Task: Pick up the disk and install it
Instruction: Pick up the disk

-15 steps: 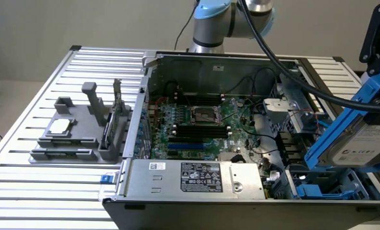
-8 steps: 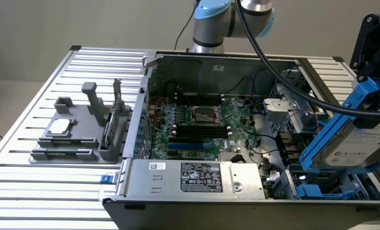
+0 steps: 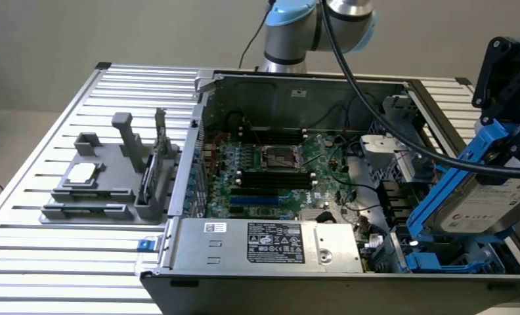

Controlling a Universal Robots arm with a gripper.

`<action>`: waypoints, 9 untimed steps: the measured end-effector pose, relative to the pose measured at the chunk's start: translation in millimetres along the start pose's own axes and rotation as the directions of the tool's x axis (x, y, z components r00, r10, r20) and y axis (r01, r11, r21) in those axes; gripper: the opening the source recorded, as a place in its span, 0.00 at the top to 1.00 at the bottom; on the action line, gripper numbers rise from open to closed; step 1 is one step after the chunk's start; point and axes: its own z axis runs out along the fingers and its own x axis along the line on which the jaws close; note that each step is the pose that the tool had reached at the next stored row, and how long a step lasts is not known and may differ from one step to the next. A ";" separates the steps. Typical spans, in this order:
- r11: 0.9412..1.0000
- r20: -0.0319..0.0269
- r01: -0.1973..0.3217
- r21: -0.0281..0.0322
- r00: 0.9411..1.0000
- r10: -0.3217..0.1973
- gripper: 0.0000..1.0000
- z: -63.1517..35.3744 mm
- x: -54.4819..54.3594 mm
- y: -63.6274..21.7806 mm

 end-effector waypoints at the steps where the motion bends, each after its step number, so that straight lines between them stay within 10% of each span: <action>1: 1.000 0.000 0.000 0.000 1.000 0.000 0.67 1.8 -0.1 -0.1; 9: 1.000 0.000 -0.001 0.000 1.000 0.001 0.67 9.0 -0.6 -0.8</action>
